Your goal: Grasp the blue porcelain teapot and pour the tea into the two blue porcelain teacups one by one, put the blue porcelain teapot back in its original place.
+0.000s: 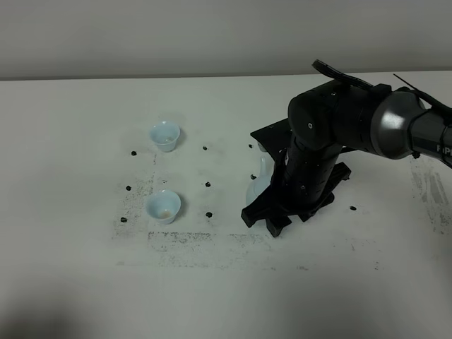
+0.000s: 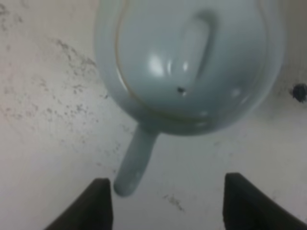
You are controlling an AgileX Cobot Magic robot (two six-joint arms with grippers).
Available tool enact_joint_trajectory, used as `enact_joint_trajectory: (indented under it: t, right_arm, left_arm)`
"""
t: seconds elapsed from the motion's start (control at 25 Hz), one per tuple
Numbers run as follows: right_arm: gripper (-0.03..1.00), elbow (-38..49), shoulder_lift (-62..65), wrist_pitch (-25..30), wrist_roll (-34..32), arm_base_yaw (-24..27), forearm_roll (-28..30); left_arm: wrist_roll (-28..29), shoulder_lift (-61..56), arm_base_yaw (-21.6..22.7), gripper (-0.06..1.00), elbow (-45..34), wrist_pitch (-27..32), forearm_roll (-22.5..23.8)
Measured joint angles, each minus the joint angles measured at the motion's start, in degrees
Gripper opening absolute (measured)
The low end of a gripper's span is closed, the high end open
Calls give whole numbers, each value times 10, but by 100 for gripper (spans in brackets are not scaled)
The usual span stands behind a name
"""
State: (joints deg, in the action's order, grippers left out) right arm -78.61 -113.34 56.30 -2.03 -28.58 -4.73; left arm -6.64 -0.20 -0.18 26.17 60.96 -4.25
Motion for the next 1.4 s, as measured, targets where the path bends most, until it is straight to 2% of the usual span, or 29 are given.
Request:
enact_joint_trajectory:
  t: [1.4]
  right_arm:
    - [53, -7, -27, -38, -13, 0, 8]
  left_arm:
    - [0, 0, 0, 75, 0, 0, 0]
